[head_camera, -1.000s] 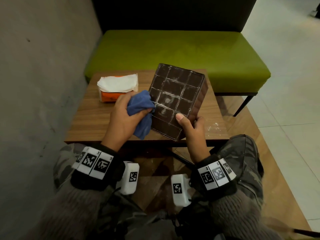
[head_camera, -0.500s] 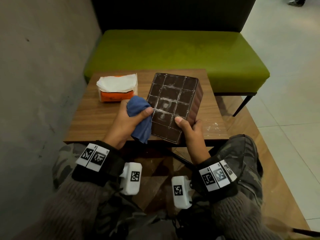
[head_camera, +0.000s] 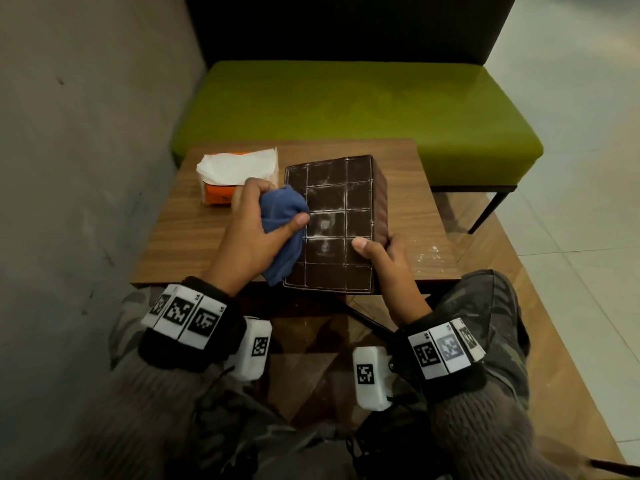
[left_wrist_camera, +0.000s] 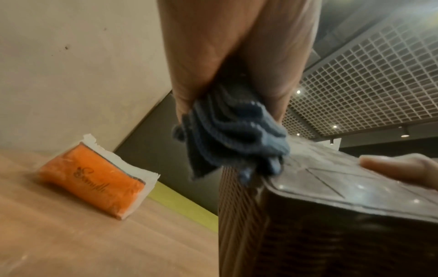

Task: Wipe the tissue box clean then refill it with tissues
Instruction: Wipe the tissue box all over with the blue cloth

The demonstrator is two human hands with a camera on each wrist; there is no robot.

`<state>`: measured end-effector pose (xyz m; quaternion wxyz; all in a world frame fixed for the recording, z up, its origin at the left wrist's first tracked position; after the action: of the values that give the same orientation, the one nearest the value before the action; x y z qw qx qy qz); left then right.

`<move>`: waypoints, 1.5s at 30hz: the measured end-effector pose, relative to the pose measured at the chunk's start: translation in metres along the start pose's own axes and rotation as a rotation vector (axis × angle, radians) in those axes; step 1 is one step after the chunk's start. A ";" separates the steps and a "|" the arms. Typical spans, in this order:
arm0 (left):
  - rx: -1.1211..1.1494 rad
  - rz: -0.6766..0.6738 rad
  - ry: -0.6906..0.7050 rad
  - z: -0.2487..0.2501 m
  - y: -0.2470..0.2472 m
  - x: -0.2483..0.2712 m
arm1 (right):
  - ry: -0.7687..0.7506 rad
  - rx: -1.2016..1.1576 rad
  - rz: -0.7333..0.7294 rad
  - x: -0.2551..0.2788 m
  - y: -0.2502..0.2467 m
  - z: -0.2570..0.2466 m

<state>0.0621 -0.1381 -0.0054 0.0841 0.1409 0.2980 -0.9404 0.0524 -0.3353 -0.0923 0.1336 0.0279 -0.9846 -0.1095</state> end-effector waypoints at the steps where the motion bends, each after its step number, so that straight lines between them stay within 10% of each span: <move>1: -0.015 -0.046 0.024 0.006 0.003 0.002 | -0.003 -0.022 0.024 -0.001 -0.003 0.000; 5: -0.053 -0.375 0.124 0.024 0.034 0.035 | -0.015 -0.064 0.115 -0.006 -0.018 -0.004; 10: 0.017 -0.027 0.001 0.018 0.004 0.013 | -0.009 -0.004 0.003 -0.004 -0.008 -0.005; 17: 0.069 -0.195 -0.154 -0.010 0.027 0.028 | -0.014 -0.020 0.040 -0.006 -0.016 -0.002; 21: 0.517 -0.015 -0.469 -0.041 0.022 0.030 | 0.041 -0.035 -0.032 -0.004 -0.010 0.006; 27: 0.943 -0.171 -0.751 -0.061 0.061 0.060 | 0.041 -0.075 -0.212 0.006 0.001 -0.009; 38: 1.036 -0.067 -0.724 -0.045 0.083 0.056 | -0.101 -0.214 0.005 0.001 -0.003 -0.005; 45: 0.575 0.115 -0.562 -0.067 0.031 0.055 | -0.075 -0.206 0.219 -0.006 -0.044 -0.001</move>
<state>0.0318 -0.1282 -0.0921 0.1719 -0.0872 -0.0203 -0.9810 0.0592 -0.3781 -0.1031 0.1098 -0.0978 -0.9696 -0.1955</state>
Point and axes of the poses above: each hand's wrist, its own x-axis away from the middle knuckle, its own y-axis out of the palm, z = x × y, the point moved 10 cm from there along -x, towards the middle knuckle
